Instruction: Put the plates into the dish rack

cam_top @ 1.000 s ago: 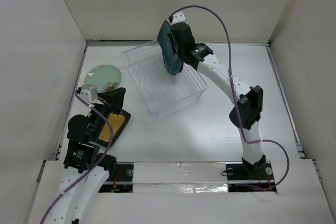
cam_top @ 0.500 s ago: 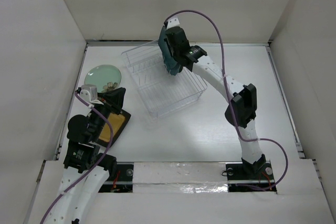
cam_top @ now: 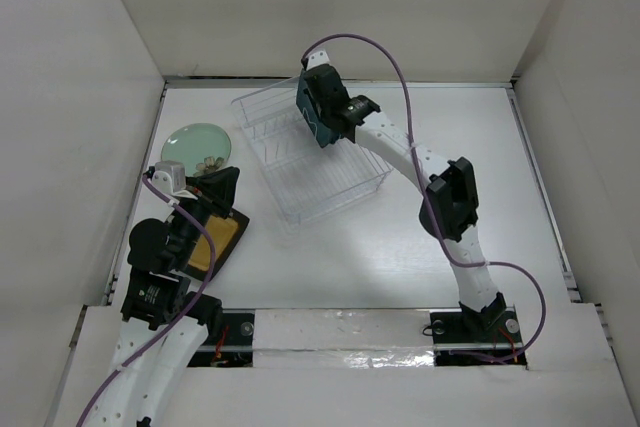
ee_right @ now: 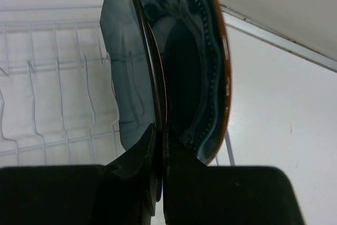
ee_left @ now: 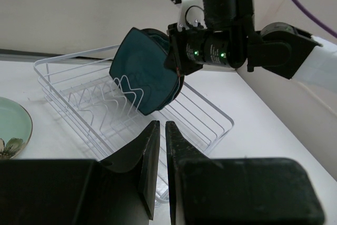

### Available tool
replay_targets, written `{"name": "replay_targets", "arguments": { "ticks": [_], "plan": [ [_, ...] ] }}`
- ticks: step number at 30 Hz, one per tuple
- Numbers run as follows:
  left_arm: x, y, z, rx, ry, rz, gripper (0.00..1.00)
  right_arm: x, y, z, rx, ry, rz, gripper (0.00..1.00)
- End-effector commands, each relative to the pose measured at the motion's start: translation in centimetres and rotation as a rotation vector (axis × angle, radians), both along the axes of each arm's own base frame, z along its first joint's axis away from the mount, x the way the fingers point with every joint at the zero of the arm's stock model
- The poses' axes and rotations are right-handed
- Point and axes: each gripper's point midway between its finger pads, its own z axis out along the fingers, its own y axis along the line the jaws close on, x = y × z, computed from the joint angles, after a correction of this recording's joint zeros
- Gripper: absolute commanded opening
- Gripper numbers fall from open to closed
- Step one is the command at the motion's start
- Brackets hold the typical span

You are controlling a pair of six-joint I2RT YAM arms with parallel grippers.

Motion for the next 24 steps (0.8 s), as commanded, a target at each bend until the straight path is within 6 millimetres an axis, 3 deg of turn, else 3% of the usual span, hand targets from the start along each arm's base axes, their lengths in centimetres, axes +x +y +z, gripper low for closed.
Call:
{"name": "replay_targets", "arguments": {
  "ticks": [1, 8, 10, 17, 21, 24],
  "plan": [
    [-0.3, -0.2, 1.3, 0.0, -0.054, -0.013, 0.07, 0.6, 1.3, 4.8, 0.083, -0.114, 0.008, 0.0],
    [-0.2, -0.2, 1.2, 0.001, -0.05, -0.011, 0.07, 0.8, 1.3, 4.6, 0.072, -0.103, 0.004, 0.0],
    [-0.1, -0.2, 1.1, 0.003, -0.044, -0.012, 0.07, 0.8, 1.0, 5.5, 0.074, -0.12, -0.014, 0.12],
    [0.1, -0.3, 0.9, 0.004, -0.038, -0.012, 0.07, 0.3, 0.7, 9.1, 0.114, -0.168, -0.004, 0.22],
    [0.0, -0.1, 1.2, 0.001, -0.05, -0.004, 0.08, -0.2, 0.3, 9.1, 0.118, -0.157, -0.006, 0.4],
    [0.2, -0.1, 0.8, 0.007, -0.035, -0.002, 0.08, -1.7, 0.0, 10.2, 0.148, -0.168, -0.002, 0.41]
  ]
}}
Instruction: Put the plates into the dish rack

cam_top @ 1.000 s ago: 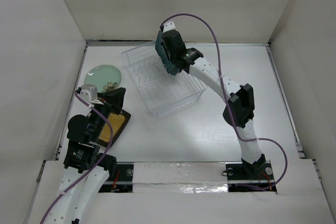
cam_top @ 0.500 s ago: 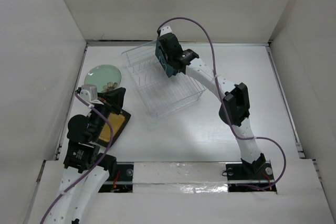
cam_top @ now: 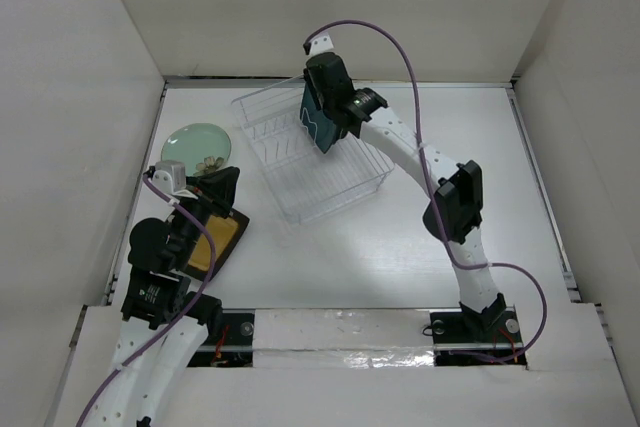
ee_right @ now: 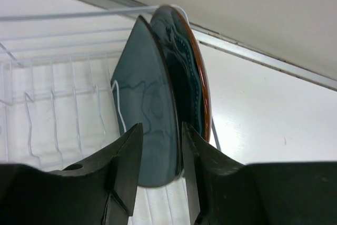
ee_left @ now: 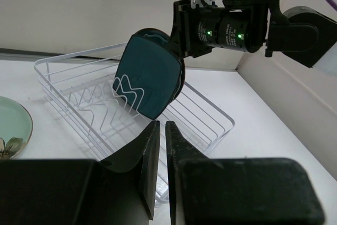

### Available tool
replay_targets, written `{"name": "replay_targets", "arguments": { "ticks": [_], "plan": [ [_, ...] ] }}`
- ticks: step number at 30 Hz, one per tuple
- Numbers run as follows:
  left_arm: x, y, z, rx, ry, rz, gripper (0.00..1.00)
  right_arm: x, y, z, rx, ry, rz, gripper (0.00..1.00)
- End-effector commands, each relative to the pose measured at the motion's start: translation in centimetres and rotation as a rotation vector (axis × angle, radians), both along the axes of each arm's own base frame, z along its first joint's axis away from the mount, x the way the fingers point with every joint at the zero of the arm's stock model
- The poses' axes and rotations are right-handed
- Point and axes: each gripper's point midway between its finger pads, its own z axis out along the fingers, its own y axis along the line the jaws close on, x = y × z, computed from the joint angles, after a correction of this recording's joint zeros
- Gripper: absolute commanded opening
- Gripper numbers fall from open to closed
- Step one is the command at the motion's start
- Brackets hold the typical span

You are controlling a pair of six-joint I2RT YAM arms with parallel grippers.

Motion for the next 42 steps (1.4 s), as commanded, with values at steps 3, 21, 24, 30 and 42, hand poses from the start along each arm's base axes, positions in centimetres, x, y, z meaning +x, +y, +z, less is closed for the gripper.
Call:
{"name": "replay_targets", "arguments": {
  "ticks": [3, 21, 24, 30, 42],
  "plan": [
    [0.0, 0.0, 1.3, 0.002, -0.05, -0.001, 0.08, -5.5, 1.1, 10.6, 0.249, -0.16, 0.102, 0.31],
    [-0.9, 2.0, 4.5, -0.058, -0.131, 0.093, 0.05, -33.0, 19.0, -5.8, 0.852, 0.344, 0.456, 0.02],
    [-1.6, 2.1, 5.1, -0.056, -0.154, 0.089, 0.2, -34.2, 20.7, -9.0, 0.902, 0.395, 0.397, 0.16],
    [-2.3, 2.7, 5.8, -0.061, -0.187, 0.106, 0.4, -34.9, 22.9, -13.3, 1.001, 0.479, 0.291, 0.61],
    [-3.5, 3.0, 5.5, -0.059, -0.199, 0.115, 0.4, -33.8, 26.3, -19.9, 1.062, 0.568, 0.065, 0.62]
  ]
}}
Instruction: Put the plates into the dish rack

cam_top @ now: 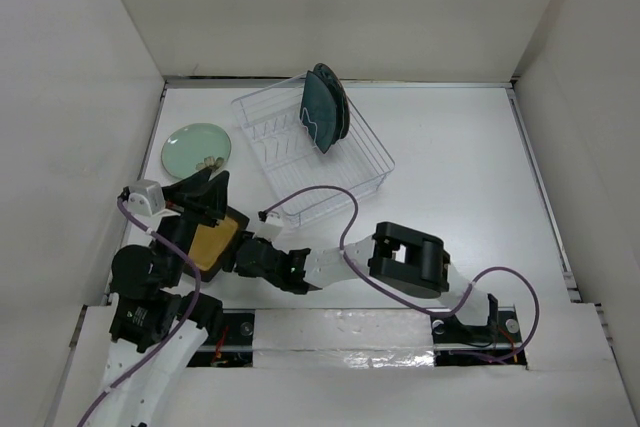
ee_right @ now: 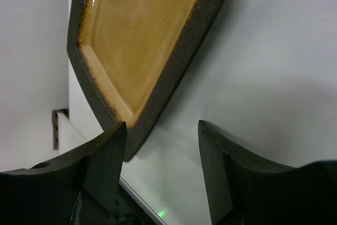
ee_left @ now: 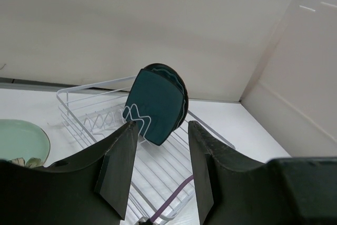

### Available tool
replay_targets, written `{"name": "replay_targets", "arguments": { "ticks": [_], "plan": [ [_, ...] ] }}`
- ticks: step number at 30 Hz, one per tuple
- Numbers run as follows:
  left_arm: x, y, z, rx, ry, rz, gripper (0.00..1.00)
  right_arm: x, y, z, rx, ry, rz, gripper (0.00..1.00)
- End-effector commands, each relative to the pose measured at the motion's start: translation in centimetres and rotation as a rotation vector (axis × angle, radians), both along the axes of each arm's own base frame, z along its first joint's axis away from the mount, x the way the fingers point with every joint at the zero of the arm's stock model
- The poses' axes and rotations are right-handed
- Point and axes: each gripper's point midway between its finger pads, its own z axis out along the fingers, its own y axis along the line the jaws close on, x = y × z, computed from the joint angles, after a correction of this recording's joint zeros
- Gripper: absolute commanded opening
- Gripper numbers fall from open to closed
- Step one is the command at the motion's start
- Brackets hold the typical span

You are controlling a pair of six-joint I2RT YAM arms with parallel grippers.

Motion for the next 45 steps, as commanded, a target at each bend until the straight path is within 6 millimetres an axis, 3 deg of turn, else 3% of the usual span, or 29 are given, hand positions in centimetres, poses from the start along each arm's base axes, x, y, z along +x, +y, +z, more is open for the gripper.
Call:
{"name": "replay_targets", "arguments": {
  "ticks": [1, 6, 15, 16, 20, 25, 27, 31, 32, 34, 35, 36, 38, 39, 40, 42, 45],
  "plan": [
    [-1.2, 0.8, 2.2, -0.017, -0.073, 0.024, 0.4, 1.1, 1.8, 1.6, 0.104, 0.029, -0.103, 0.62],
    [-1.4, 0.5, 2.1, -0.025, -0.082, 0.004, 0.4, 3.2, 1.7, -1.4, 0.128, 0.11, -0.17, 0.57],
    [-1.6, 0.2, 2.0, -0.021, -0.091, -0.016, 0.39, 5.1, 1.7, -3.1, 0.154, 0.13, -0.189, 0.49],
    [-1.6, 0.1, 2.0, -0.022, -0.092, -0.02, 0.39, 4.9, 2.1, -3.6, 0.151, 0.142, -0.171, 0.38],
    [-1.4, 0.0, 1.8, -0.018, -0.087, -0.021, 0.39, 5.3, 2.1, -4.3, 0.149, 0.145, -0.17, 0.29],
    [-1.3, -0.2, 1.7, -0.017, -0.081, -0.027, 0.38, 5.5, 1.7, -3.7, 0.151, 0.105, -0.164, 0.01],
    [-1.2, -0.2, 1.7, -0.017, -0.079, -0.025, 0.38, 5.2, 1.0, -3.4, 0.147, 0.076, -0.173, 0.0],
    [-1.1, -0.1, 1.6, -0.014, -0.077, -0.019, 0.37, 4.1, 0.8, -0.1, 0.146, -0.052, -0.134, 0.0],
    [-1.2, -0.1, 1.7, -0.018, -0.077, -0.02, 0.37, 3.7, 0.9, 1.9, 0.163, -0.087, -0.123, 0.0],
    [-1.2, -0.1, 1.8, -0.024, -0.079, -0.023, 0.37, 4.4, 0.2, 4.1, 0.136, -0.186, -0.122, 0.0],
    [-1.3, -0.2, 2.0, -0.026, -0.079, -0.027, 0.37, 4.1, 0.4, 7.0, 0.179, -0.222, -0.118, 0.0],
    [-1.4, -0.2, 2.2, -0.029, -0.082, -0.031, 0.37, 4.3, 0.0, 8.3, 0.187, -0.255, -0.125, 0.0],
    [-1.9, 0.0, 3.5, -0.034, -0.103, -0.03, 0.37, 4.8, -0.8, 10.7, 0.195, -0.328, -0.116, 0.0],
    [-2.1, 0.1, 3.9, -0.038, -0.111, -0.03, 0.37, 4.7, -1.3, 13.4, 0.232, -0.354, -0.115, 0.0],
    [-2.7, 0.4, 4.9, -0.044, -0.135, -0.029, 0.37, 4.6, -1.9, 13.8, 0.215, -0.387, -0.105, 0.0],
    [-3.2, 0.7, 5.8, -0.053, -0.154, -0.022, 0.37, 4.4, -2.8, 17.4, 0.274, -0.429, -0.104, 0.0],
    [-3.8, 1.1, 6.9, -0.057, -0.177, -0.016, 0.37, 3.9, -3.4, 19.9, 0.292, -0.477, -0.078, 0.0]
  ]
}}
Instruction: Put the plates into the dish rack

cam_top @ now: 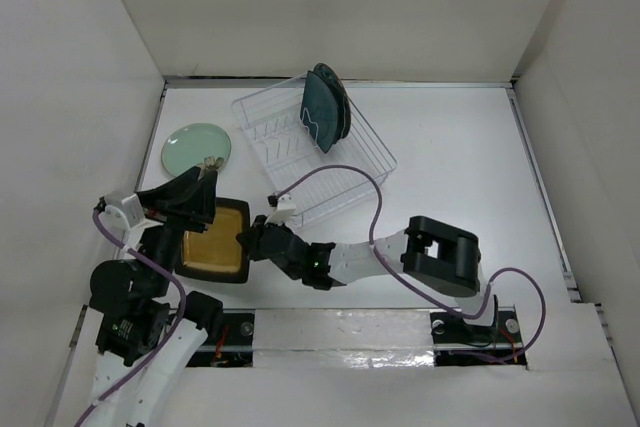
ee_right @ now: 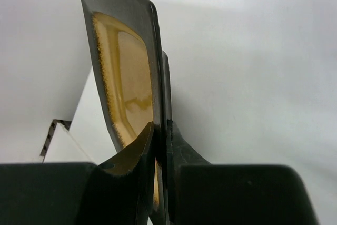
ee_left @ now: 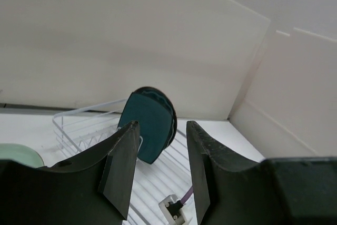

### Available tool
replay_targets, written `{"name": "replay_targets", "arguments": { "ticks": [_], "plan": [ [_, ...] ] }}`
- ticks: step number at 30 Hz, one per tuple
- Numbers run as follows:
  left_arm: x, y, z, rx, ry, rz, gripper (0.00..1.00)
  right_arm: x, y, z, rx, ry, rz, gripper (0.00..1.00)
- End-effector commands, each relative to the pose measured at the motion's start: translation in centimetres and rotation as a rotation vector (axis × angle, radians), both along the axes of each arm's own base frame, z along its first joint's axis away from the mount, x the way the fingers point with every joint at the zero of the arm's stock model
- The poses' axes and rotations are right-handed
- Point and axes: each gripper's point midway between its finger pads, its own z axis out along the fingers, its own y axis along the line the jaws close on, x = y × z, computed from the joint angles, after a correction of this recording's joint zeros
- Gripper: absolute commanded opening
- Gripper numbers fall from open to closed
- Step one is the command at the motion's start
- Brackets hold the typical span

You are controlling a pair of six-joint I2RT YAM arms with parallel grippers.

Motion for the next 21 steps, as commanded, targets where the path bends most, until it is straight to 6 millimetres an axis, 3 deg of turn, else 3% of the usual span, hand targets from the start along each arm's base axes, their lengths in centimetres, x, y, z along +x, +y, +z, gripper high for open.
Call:
{"name": "replay_targets", "arguments": {
  "ticks": [1, 6, 10, 15, 21],
  "plan": [
    [-1.9, 0.8, 3.9, -0.033, -0.108, 0.0, 0.37, 1.0, -0.4, 15.1, 0.329, -0.182, -0.029, 0.0],
    [-2.9, 1.4, 4.9, -0.068, -0.141, 0.01, 0.37, 2.1, -2.0, 18.7, 0.405, -0.201, 0.021, 0.0],
    [-3.8, 1.5, 6.0, -0.084, -0.175, -0.005, 0.37, 4.3, -3.8, 21.3, 0.45, -0.226, 0.023, 0.0],
    [-4.0, 1.5, 6.5, -0.083, -0.184, -0.012, 0.37, 8.8, -8.2, 25.1, 0.461, -0.31, -0.097, 0.0],
    [-2.4, 0.7, 3.8, -0.073, -0.129, -0.02, 0.38, 15.3, -14.8, 28.2, 0.379, -0.439, -0.321, 0.0]
  ]
}}
